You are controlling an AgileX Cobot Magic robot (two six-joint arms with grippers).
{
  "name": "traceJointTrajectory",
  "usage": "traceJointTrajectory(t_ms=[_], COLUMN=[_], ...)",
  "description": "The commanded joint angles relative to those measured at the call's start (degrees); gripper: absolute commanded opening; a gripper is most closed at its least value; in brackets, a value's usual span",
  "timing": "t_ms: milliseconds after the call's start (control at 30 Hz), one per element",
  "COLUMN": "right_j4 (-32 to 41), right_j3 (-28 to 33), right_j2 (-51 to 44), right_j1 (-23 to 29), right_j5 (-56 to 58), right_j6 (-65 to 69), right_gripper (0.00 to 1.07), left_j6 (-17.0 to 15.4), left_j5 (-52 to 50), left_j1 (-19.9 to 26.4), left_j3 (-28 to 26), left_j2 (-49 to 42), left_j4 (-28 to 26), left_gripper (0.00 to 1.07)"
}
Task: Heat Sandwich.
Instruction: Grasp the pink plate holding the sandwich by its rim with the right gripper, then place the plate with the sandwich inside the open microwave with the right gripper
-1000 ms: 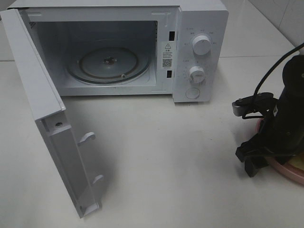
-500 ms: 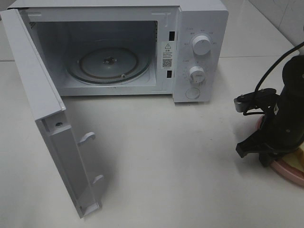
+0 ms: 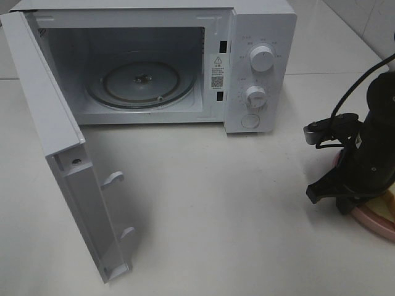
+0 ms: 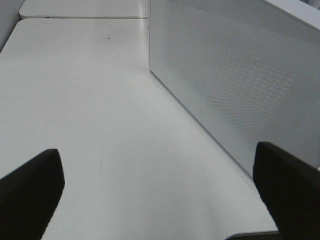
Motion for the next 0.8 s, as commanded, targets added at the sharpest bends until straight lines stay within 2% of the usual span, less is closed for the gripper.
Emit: traceJointTrajectory(t_ms=[33,500,667,800], right_j4=[1.26,0.57,-2.46,-8.59], right_j3=[0.06,0.06,0.06,0.06], right_j2=[0.11,0.11,0.11,0.11], right_j1=[-0.06,0.17,2.29,4.87], right_j5=[0.40,1.66,3.32,6.13], right_j6=[1.09,1.09,2.92,8.02], right_gripper=[0.00,0.00,0.00,0.00], left_j6=[0.06,0.06,0.06,0.06], left_j5=[-0.52,-0.52,-0.52,-0.52], left_j1=[0.29,0.29,0.29,0.29], left_j3=[0.23,0.23,0.23,0.23], left_j2=[-1.43,-1.43,-1.43,-1.43], left_j4=[-0.34,-0.34,-0.34,-0.34], left_gripper=[0.97,0.97,0.97,0.97])
